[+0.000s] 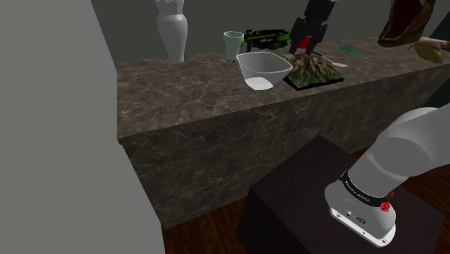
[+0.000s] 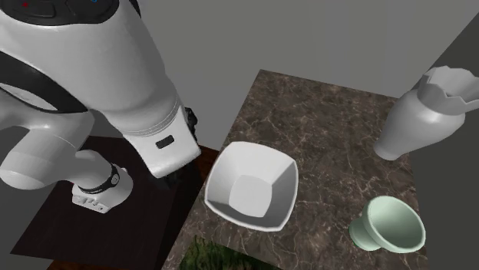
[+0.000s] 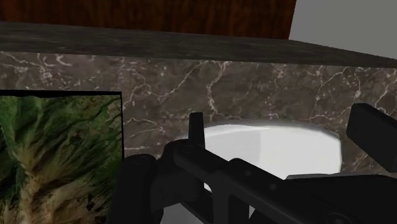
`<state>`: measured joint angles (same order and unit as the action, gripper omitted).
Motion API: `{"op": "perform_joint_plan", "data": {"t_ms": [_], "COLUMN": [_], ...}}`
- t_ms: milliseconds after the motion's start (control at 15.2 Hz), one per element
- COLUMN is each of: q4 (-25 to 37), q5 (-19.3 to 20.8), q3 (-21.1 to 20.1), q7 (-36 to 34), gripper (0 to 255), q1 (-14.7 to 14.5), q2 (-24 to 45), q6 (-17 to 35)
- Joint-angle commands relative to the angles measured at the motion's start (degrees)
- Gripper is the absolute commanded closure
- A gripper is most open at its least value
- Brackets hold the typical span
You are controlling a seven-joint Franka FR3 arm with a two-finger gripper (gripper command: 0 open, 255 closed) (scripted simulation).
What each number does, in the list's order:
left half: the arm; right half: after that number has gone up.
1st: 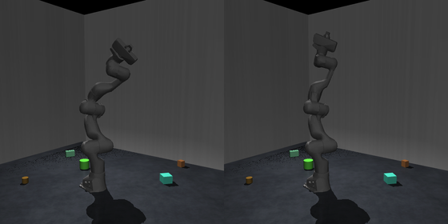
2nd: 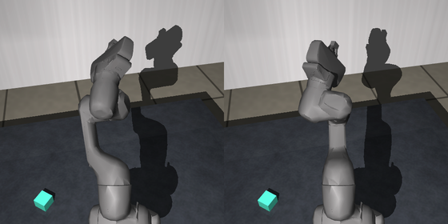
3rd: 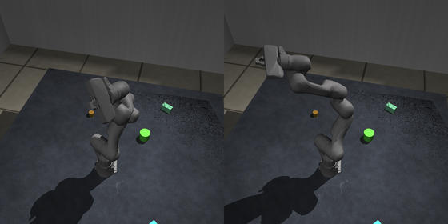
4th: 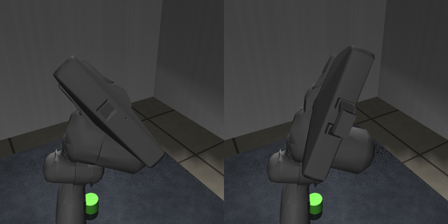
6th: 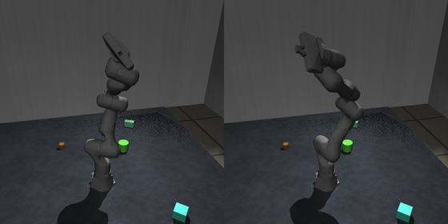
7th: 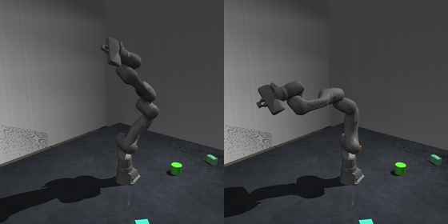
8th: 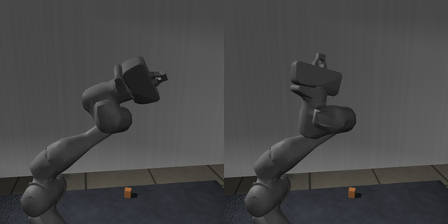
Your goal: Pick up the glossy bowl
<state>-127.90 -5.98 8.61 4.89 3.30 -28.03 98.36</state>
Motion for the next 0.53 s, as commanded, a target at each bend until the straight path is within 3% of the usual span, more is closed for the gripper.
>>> {"op": "perform_joint_plan", "data": {"t_ms": [0,462], "q4": [2.71,13.47], "q5": [-0.99,-6.37], "q3": [1.56,7.03], "q7": [1.39,7.68], "gripper": [0,0], "q1": [0.09,1.01], "q2": [4.31,19.49], "q6": [1.37,3.90]}}
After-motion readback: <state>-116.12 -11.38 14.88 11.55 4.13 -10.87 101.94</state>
